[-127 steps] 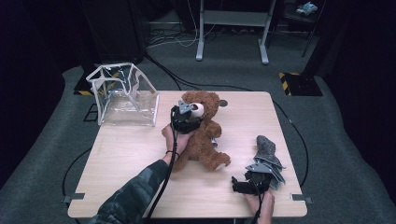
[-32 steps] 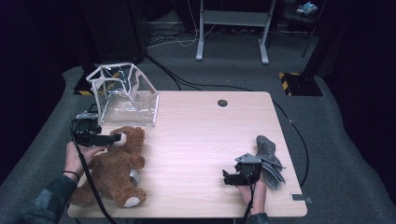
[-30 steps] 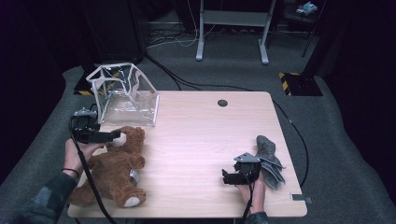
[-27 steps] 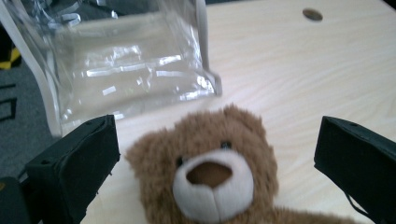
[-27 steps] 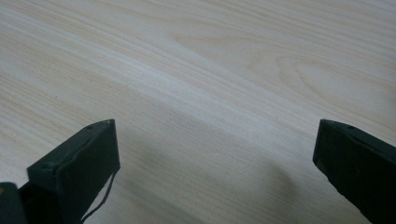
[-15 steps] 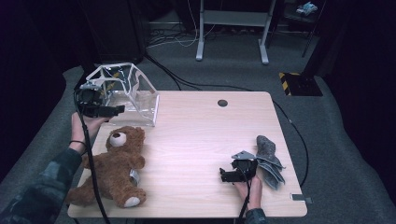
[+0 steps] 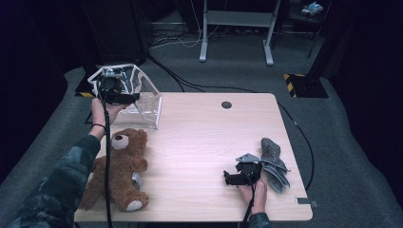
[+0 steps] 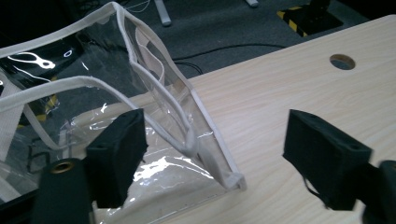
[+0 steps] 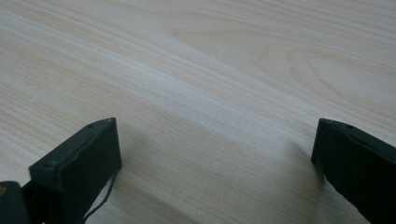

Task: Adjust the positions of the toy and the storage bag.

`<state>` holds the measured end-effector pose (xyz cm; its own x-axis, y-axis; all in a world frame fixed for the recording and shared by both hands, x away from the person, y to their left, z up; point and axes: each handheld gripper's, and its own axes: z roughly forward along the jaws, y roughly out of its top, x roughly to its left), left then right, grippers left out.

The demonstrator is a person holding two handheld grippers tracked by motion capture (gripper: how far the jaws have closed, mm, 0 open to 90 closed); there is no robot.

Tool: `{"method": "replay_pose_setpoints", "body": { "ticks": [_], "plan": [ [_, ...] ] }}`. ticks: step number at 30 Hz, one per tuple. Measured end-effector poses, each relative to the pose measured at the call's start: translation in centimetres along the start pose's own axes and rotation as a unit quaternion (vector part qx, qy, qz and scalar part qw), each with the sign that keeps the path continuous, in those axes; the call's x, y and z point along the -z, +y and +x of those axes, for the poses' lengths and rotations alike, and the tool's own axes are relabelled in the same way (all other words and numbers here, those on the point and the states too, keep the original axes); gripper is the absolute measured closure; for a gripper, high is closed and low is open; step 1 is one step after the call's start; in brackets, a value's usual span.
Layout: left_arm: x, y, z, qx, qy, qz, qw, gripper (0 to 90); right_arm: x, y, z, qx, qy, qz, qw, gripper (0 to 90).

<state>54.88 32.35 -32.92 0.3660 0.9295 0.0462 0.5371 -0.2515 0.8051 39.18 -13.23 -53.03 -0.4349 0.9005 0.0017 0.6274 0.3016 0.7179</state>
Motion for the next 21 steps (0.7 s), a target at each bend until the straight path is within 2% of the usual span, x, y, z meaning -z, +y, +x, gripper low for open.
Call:
{"method": "replay_pose_setpoints", "body": {
  "ticks": [1,3,5,6,9,10,12,14,17,18,21],
  "plan": [
    [-0.4,0.0,-0.1,0.003,0.002,0.001,1.0000,25.3,0.0,0.0,0.0,0.000,0.000,0.000,1.0000,0.8],
    [-1.0,0.1,-0.1,-0.011,0.010,0.008,0.9999,28.8,0.0,0.0,0.0,0.000,0.000,0.000,1.0000,0.9],
    [-1.7,0.2,-0.1,-0.011,0.015,0.008,0.9998,32.7,0.0,0.0,0.0,0.000,0.000,0.000,1.0000,1.0],
    [-2.0,0.3,-0.1,-0.012,0.022,0.017,0.9995,34.4,0.0,0.0,0.0,0.000,0.000,0.000,1.0000,1.1],
    [-2.9,0.3,-0.2,-0.018,0.037,0.021,0.9989,40.2,0.0,0.0,0.0,0.000,0.000,-0.001,1.0000,1.3],
    [-3.1,0.3,-0.2,-0.026,0.046,0.031,0.9981,40.8,0.0,0.0,0.0,0.000,0.001,-0.001,1.0000,1.3],
    [-3.6,0.2,-0.3,-0.027,0.047,0.036,0.9979,43.4,0.0,0.0,0.0,0.000,0.000,-0.001,1.0000,1.5],
    [-4.2,0.1,-0.3,-0.031,0.054,0.053,0.9966,44.8,0.0,0.0,0.0,0.000,0.001,-0.002,1.0000,1.9],
    [-4.4,0.1,-0.4,-0.030,0.065,0.055,0.9959,49.7,0.0,0.0,0.0,0.000,0.001,-0.002,1.0000,2.0],
    [-4.4,0.1,-0.4,-0.024,0.064,0.048,0.9965,49.6,0.0,0.0,0.0,0.000,0.001,-0.002,1.0000,2.0],
    [-4.5,0.0,-0.2,-0.032,0.062,0.052,0.9962,56.7,0.0,0.0,0.0,0.000,0.001,-0.003,1.0000,2.2]
  ]
}}
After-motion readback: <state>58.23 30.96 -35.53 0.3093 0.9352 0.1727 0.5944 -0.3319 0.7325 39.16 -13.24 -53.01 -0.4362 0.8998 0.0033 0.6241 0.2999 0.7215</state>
